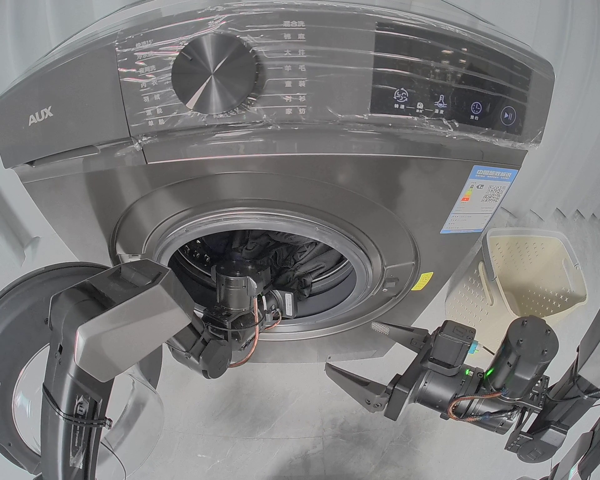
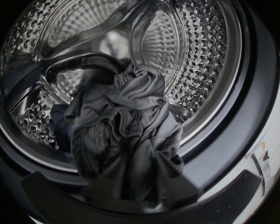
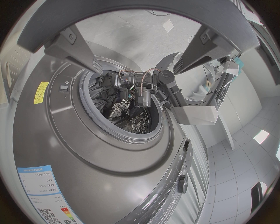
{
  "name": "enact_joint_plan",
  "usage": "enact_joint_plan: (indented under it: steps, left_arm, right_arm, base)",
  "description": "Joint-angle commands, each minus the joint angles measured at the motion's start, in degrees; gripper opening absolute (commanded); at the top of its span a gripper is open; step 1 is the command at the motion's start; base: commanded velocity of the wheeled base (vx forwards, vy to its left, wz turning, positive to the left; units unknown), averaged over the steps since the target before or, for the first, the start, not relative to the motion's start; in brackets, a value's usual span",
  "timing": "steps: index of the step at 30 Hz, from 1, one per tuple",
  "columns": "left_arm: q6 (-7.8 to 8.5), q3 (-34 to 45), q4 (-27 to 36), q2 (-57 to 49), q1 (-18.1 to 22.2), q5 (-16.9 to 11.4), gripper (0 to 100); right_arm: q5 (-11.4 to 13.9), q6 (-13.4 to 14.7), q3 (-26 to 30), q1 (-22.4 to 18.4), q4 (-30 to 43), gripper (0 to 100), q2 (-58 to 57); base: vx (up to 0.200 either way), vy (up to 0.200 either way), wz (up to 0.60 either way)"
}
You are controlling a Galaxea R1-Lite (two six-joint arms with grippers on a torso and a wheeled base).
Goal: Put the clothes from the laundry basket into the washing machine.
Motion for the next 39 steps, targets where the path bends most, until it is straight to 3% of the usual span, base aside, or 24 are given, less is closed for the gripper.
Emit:
enact_joint_plan:
  steps: [1,14,21,29,32,39]
  left_arm:
    - [-0.34,-5.9,0.0,1.4,0.2,0.4,0]
    - [-1.13,-25.6,0.1,7.7,3.3,5.9,0]
    - [-2.01,-36.1,2.4,11.5,3.8,6.8,0]
    - [-2.10,-40.5,4.3,13.8,3.7,7.2,0]
    - [-1.40,-39.9,5.1,14.4,3.9,8.8,0]
    - [-1.40,-39.6,5.8,14.4,3.4,8.8,0]
  right_arm:
    - [0.0,0.0,0.0,0.0,0.0,100,0.1]
    - [0.0,0.0,-0.1,0.0,0.0,100,0.2]
    - [0.0,0.0,-0.1,0.0,0.0,100,0.3]
    - [0.1,0.0,-0.1,0.0,0.0,100,0.8]
    - [0.2,0.0,-0.1,0.0,0.0,100,0.8]
    - [0.2,0.1,0.0,0.0,0.0,100,0.9]
  base:
    - [0.000,0.000,0.00]
    - [0.000,0.000,0.00]
    - [0.000,0.000,0.00]
    - [0.000,0.000,0.00]
    - [0.000,0.000,0.00]
    - [0.000,0.000,0.00]
